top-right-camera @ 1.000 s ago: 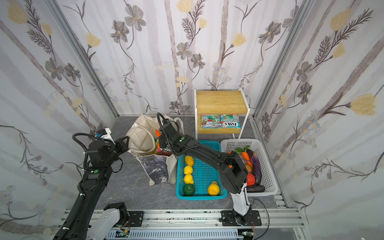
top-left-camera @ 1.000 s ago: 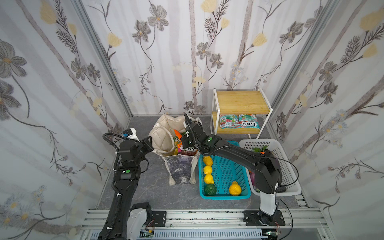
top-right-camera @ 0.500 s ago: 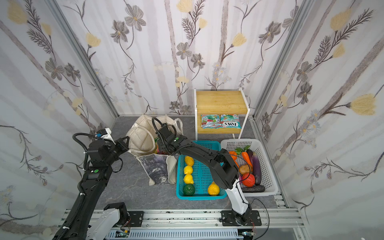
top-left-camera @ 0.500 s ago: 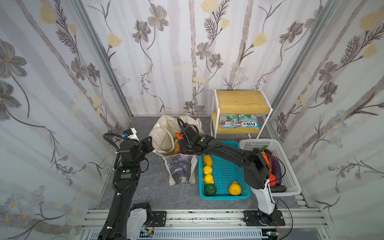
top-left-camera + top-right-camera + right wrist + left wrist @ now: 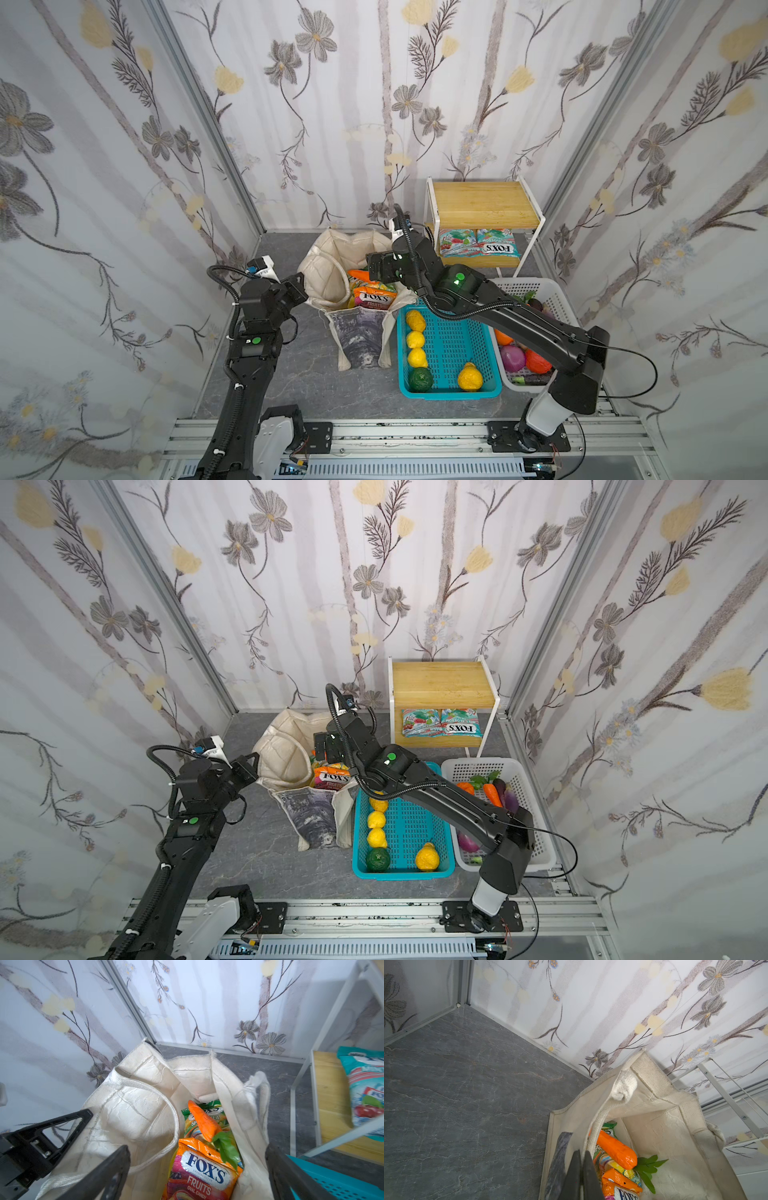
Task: Place the food into the grocery bag and tie it
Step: 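Move the right gripper back over the white vegetable basket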
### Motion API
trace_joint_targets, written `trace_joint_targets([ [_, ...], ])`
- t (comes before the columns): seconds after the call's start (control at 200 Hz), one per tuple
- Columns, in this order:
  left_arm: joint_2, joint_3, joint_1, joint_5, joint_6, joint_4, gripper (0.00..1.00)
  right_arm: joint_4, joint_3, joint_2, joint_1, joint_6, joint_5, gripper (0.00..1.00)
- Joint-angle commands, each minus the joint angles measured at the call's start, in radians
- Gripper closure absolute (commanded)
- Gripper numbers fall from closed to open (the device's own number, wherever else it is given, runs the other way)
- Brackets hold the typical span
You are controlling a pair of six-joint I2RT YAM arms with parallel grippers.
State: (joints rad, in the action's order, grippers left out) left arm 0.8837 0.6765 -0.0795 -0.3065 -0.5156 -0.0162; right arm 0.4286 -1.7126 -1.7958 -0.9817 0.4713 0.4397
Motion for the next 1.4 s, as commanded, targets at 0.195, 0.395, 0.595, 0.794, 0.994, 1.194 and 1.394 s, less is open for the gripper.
trace_joint_targets([
  [0.195, 0.009, 0.010, 0.002, 0.006, 0.004, -0.036, 1.00, 0.168, 0.205, 0.250, 0.000, 0.227, 0.450, 0.00],
  [0.395, 0.014, 0.012, 0.003, 0.004, 0.001, -0.036, 1.00, 0.150, 0.419, 0.441, 0.032, 0.253, 0.418, 0.00],
  [0.595, 0.021, 0.015, 0.002, 0.008, -0.001, -0.036, 1.00, 0.151, 0.640, 0.633, 0.152, 0.269, 0.296, 0.00],
  [0.794, 0.027, 0.018, 0.003, 0.000, -0.005, -0.037, 1.00, 0.118, 0.866, 0.840, 0.295, 0.286, 0.085, 0.00],
  [0.994, 0.029, 0.018, 0.003, -0.004, -0.012, -0.037, 1.00, 0.128, 1.004, 0.914, 0.342, 0.305, -0.011, 0.00],
  [1.194, 0.028, 0.018, 0.003, -0.005, -0.011, -0.037, 1.00, 0.128, 1.072, 0.912, 0.422, 0.413, -0.060, 0.00],
  [1.394, 0.026, 0.017, 0.006, -0.008, -0.009, -0.037, 1.00, 0.187, 1.154, 1.047, 0.523, 0.627, -0.045, 0.00],
])
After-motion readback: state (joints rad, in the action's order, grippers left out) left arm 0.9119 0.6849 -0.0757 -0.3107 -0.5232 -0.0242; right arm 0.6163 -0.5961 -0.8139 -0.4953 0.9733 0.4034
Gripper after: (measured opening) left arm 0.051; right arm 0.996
